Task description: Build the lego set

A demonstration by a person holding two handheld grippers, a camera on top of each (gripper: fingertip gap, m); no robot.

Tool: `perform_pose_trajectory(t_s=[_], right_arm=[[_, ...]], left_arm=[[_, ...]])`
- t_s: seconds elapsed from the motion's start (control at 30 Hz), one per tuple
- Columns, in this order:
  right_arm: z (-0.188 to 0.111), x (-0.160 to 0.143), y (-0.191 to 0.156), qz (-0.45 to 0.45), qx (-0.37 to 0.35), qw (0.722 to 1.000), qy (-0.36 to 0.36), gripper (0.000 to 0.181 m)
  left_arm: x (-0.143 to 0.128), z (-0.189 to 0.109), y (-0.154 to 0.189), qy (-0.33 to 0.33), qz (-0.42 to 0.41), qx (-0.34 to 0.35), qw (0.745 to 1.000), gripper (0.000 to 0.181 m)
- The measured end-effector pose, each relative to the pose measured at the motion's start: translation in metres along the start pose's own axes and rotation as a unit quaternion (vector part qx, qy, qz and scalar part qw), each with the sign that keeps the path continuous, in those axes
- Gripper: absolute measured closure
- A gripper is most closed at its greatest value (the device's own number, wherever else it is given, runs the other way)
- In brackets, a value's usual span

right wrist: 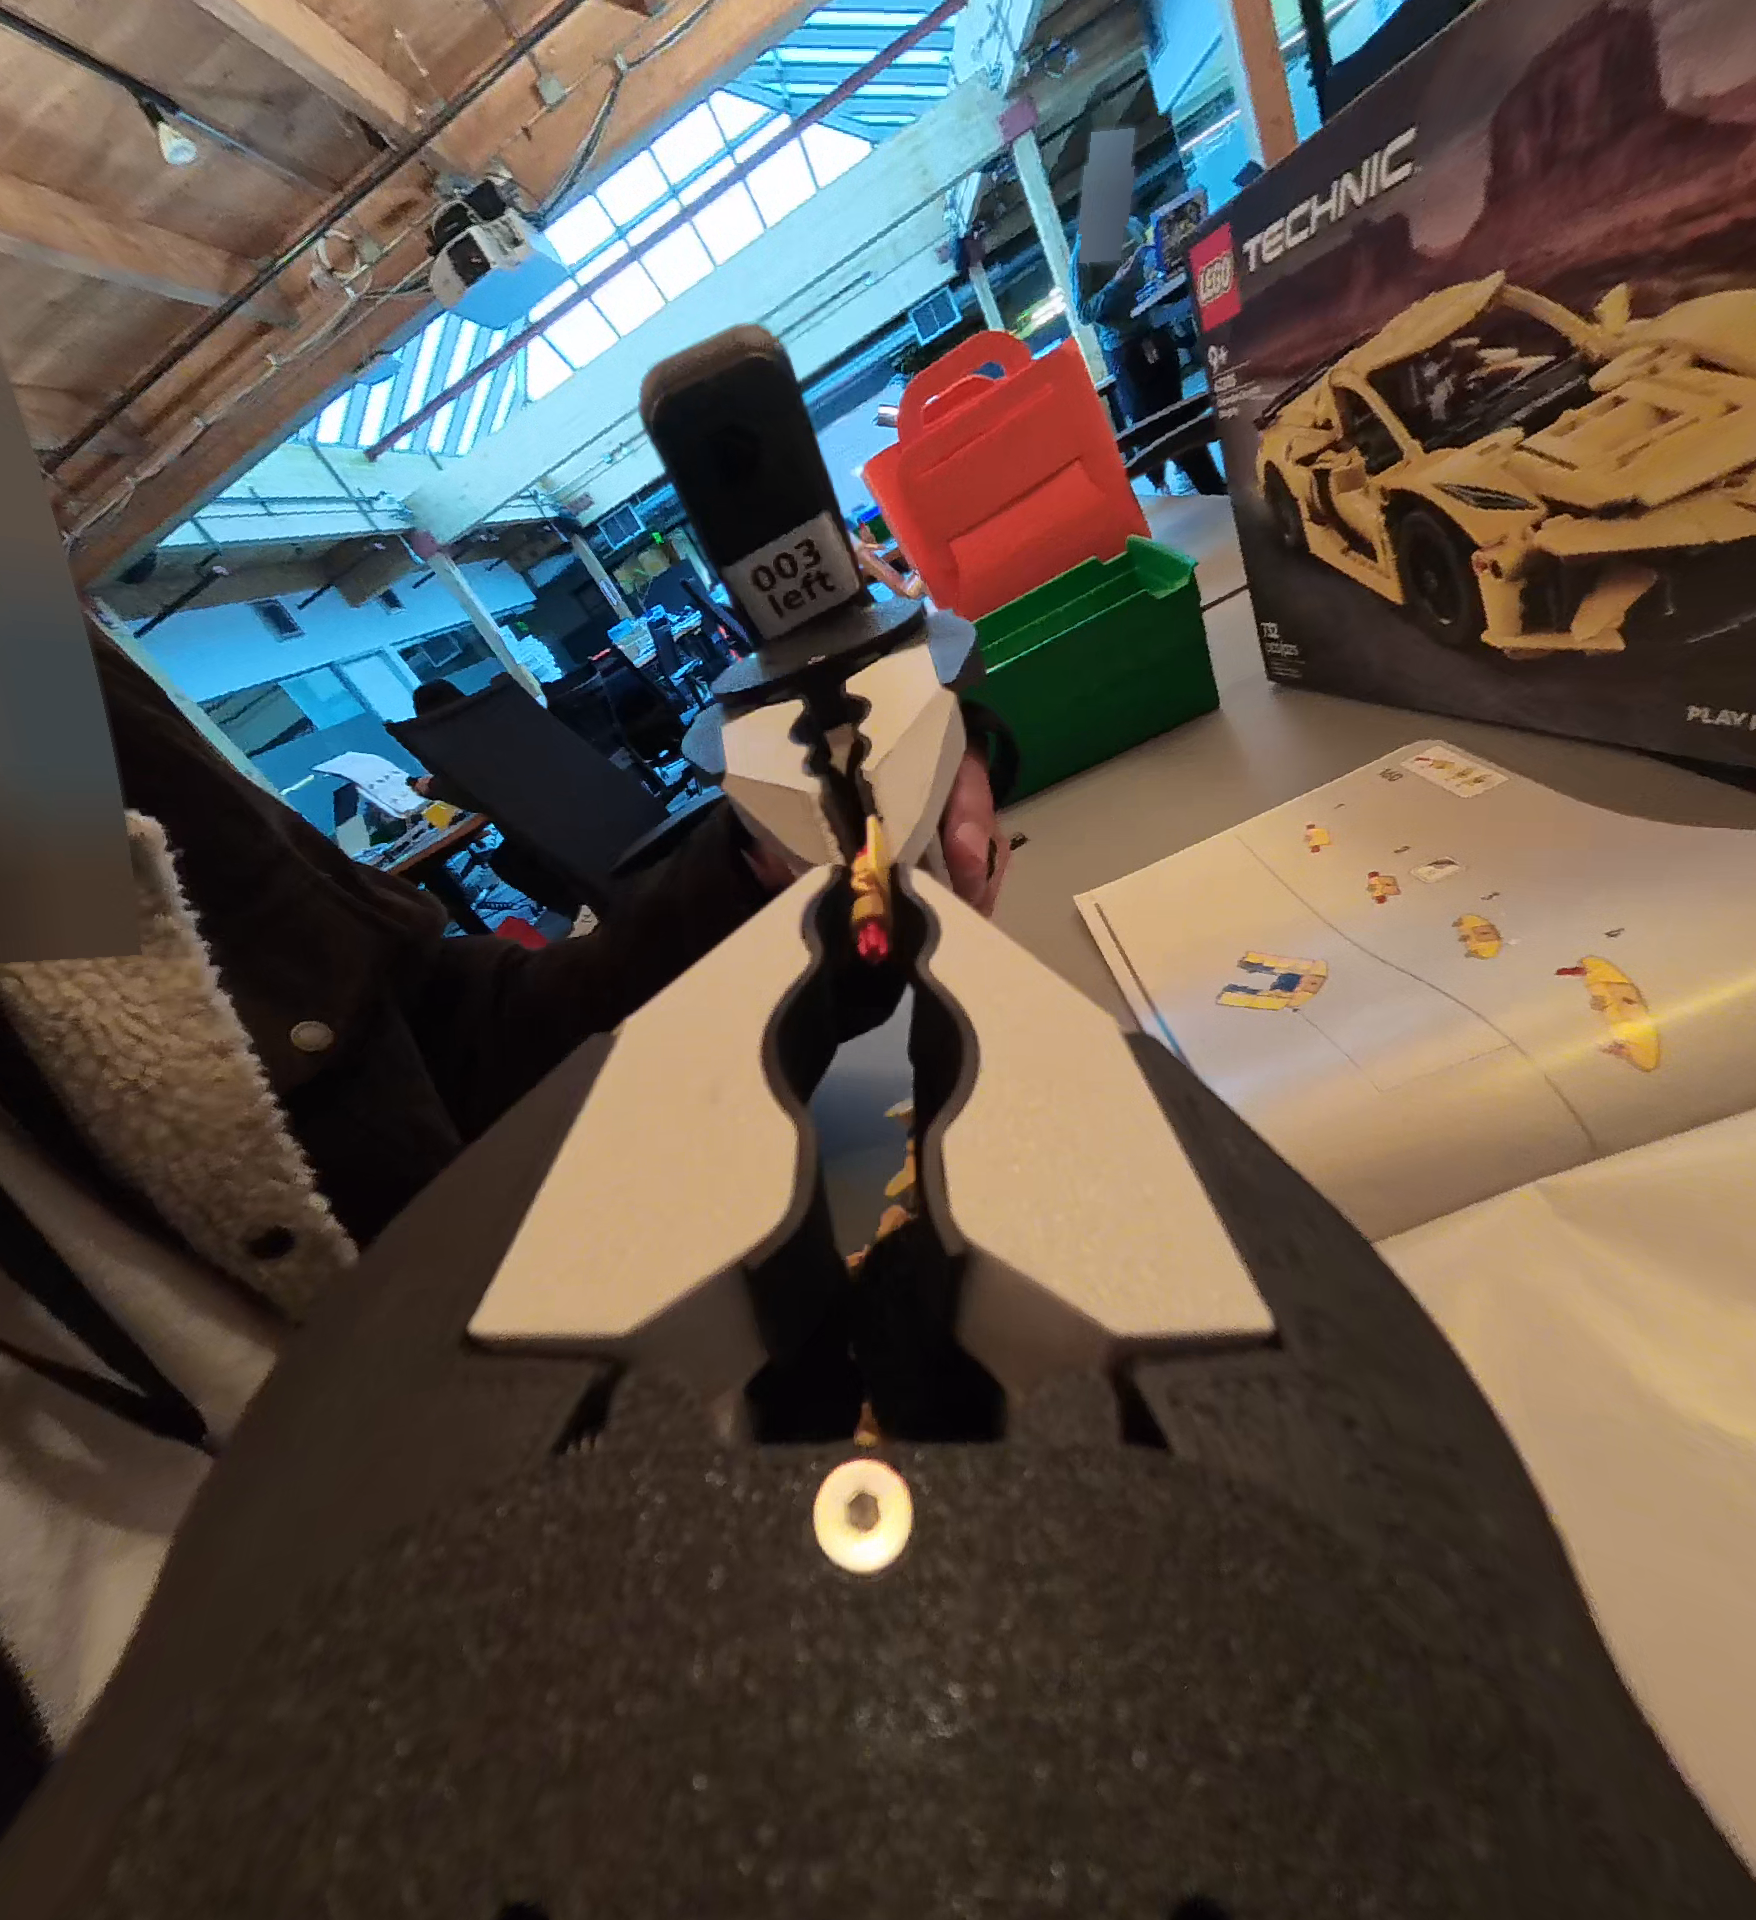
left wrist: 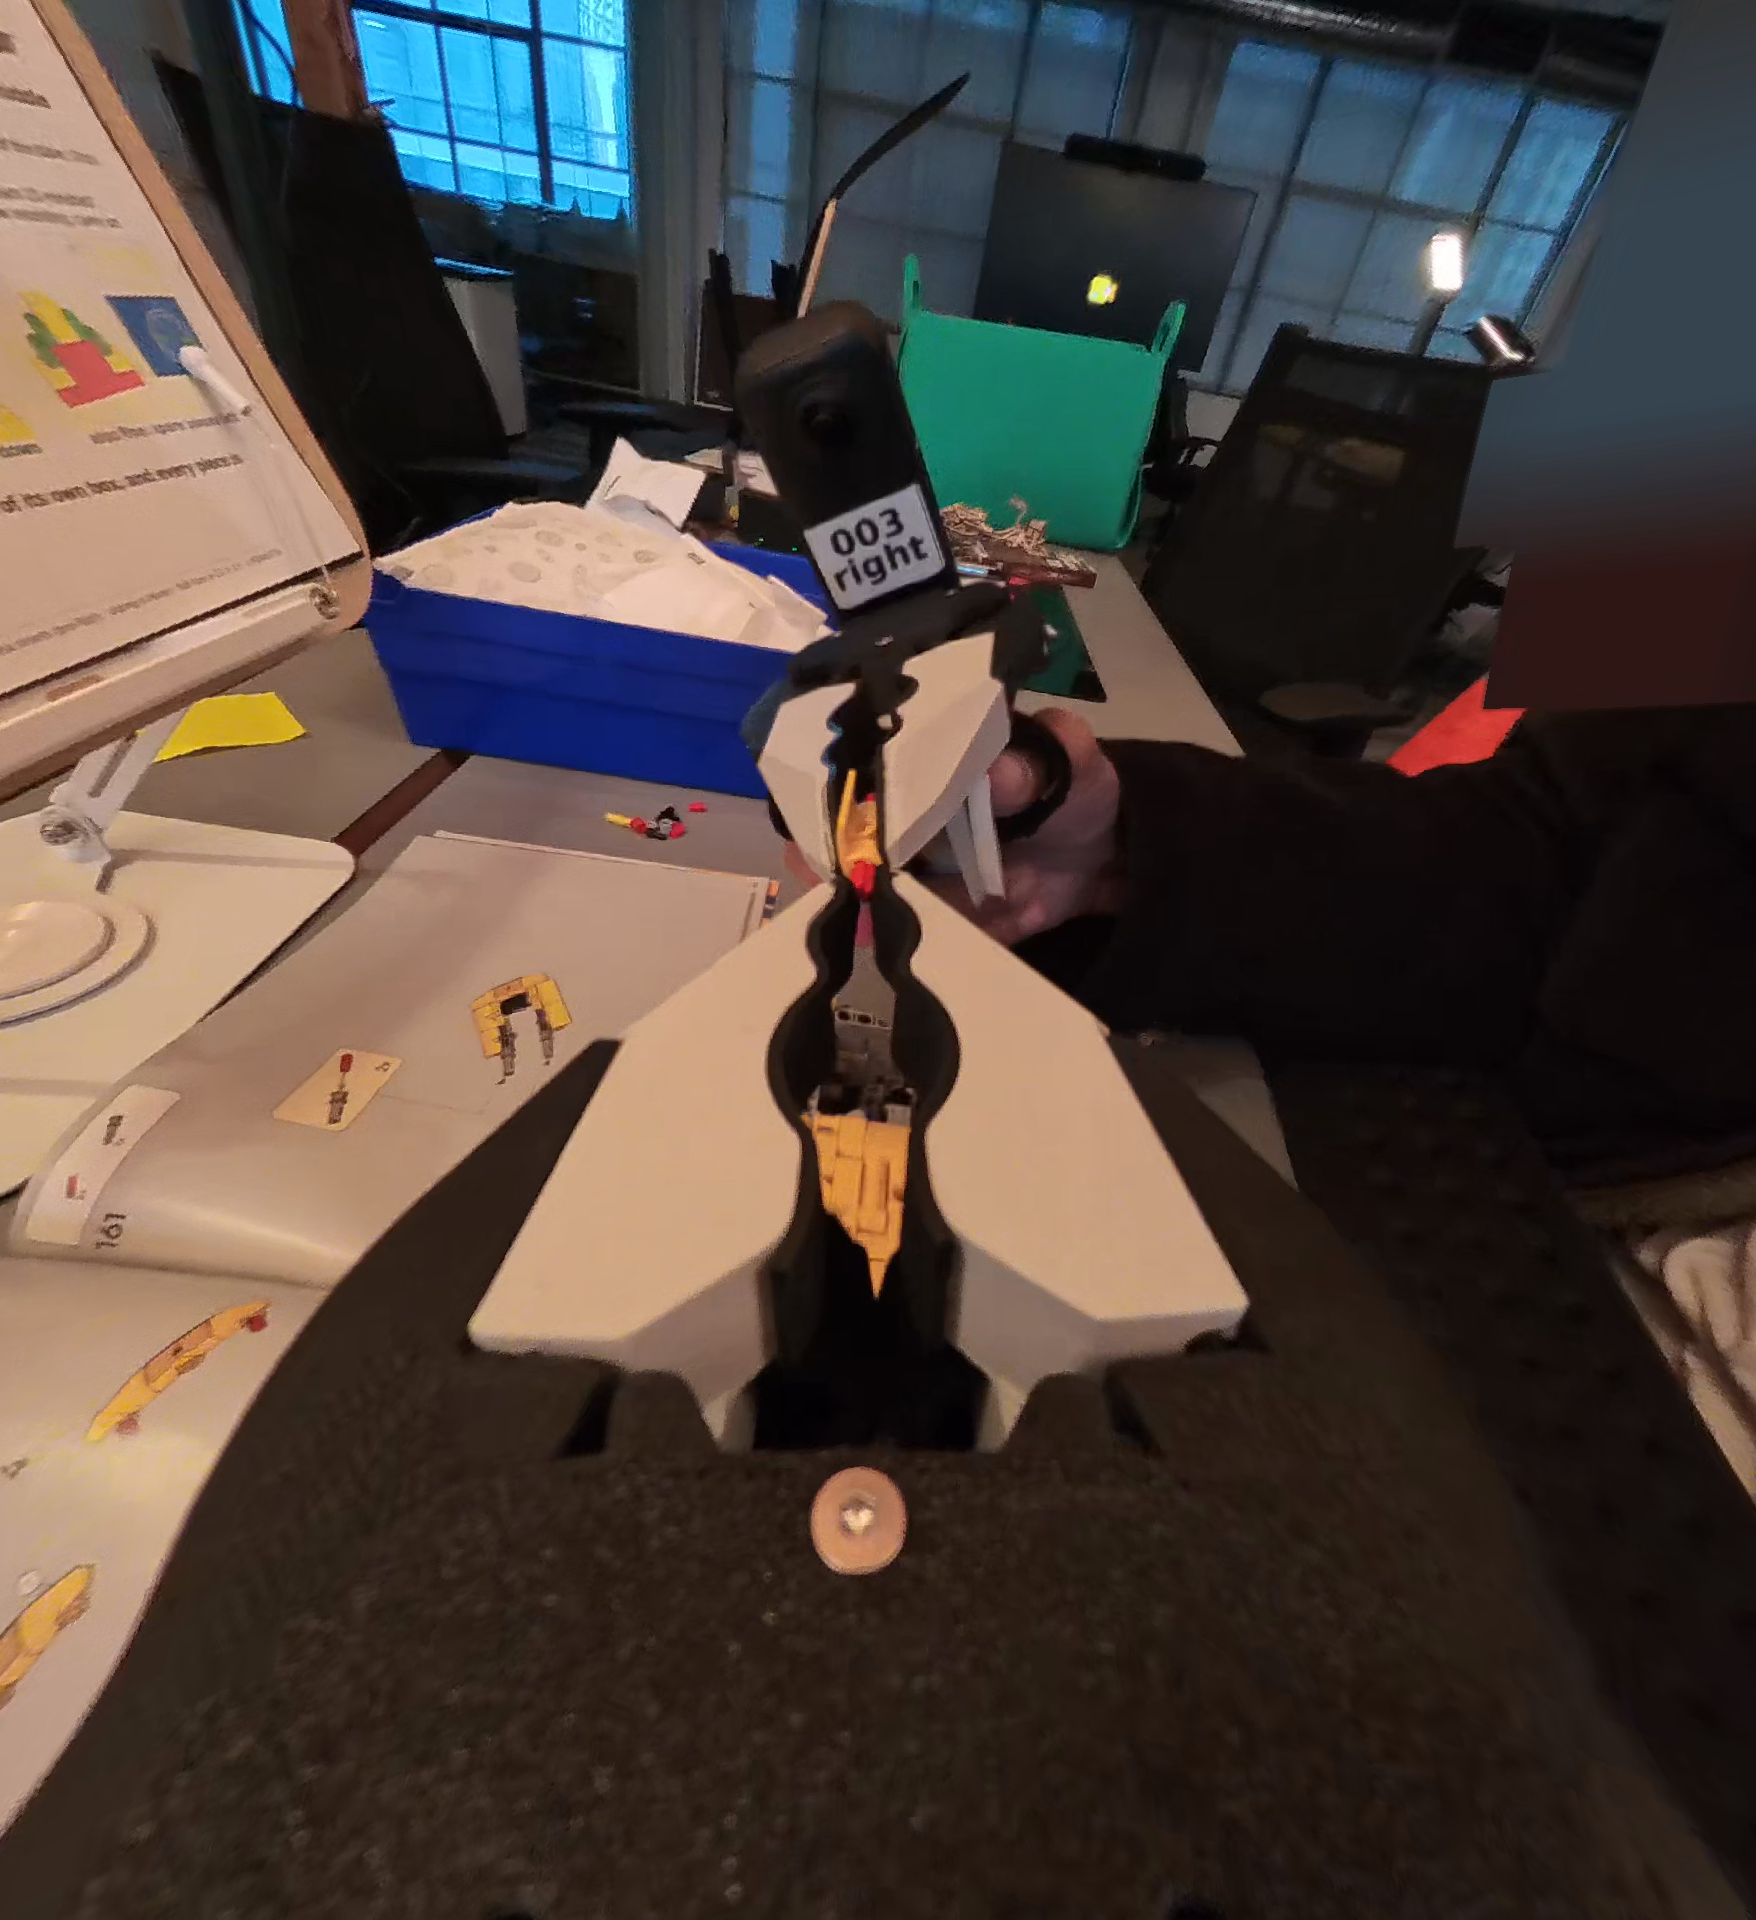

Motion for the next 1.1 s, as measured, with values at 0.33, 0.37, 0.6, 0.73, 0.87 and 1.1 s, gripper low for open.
perform_pose_trajectory(t_s=[0.33,0.37,0.6,0.73,0.87,1.1], right_arm=[[-0.007,0.019,0.011,-0.025,-0.105,0.993,0.051,0.140],[-0.014,0.025,0.014,-0.028,-0.120,0.990,0.075,0.143],[-0.006,0.010,0.038,-0.010,-0.170,0.984,0.051,0.146],[0.000,-0.002,0.047,-0.027,-0.222,0.975,-0.005,0.148],[-0.001,-0.015,0.058,-0.080,-0.305,0.946,-0.080,0.149],[-0.001,-0.015,0.058,-0.061,-0.280,0.956,-0.066,0.149]], left_arm=[[-0.004,-0.121,-0.045,0.017,-0.051,0.155,0.986,0.179],[-0.013,-0.152,-0.060,0.010,-0.071,0.220,0.973,0.179],[-0.085,-0.221,-0.086,-0.059,-0.228,0.323,0.917,0.178],[-0.107,-0.234,-0.087,-0.102,-0.257,0.346,0.896,0.178],[-0.114,-0.231,-0.087,-0.119,-0.264,0.343,0.894,0.178],[-0.109,-0.214,-0.085,-0.122,-0.226,0.317,0.913,0.178]])
Point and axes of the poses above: each gripper's, where its closed fingertips meet, z out along the fingers, x out of its top, y = z × x across the jaws, the point moved 4 cm from there along -z, back along the fingers, and after that the axes turned 15 degrees about z, right-handed, at the moved point
